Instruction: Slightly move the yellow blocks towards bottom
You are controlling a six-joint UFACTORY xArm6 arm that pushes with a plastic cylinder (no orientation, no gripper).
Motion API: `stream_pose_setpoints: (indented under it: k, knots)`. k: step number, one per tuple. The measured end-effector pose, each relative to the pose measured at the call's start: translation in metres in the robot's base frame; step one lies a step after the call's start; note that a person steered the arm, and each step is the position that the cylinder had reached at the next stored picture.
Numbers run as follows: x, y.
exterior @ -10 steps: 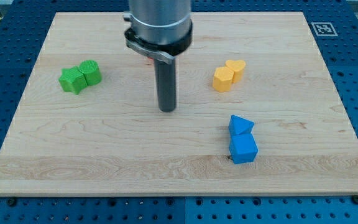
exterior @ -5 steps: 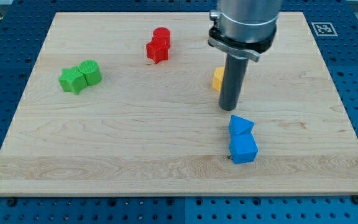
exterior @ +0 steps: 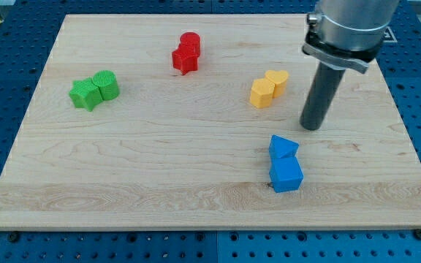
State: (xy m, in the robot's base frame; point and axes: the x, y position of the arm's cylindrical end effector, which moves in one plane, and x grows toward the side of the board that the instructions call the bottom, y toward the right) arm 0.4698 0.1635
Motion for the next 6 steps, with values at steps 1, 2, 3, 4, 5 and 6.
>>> stream_pose_setpoints:
  k: [1, 2, 3, 4, 5, 6]
  knots:
    - [0.0, 0.026]
    - [-0.002, 0.033]
    - [-0.017, 0.07]
    - [-0.023, 0.076]
    - [-0.053, 0.085]
    - [-0.066, 0.053]
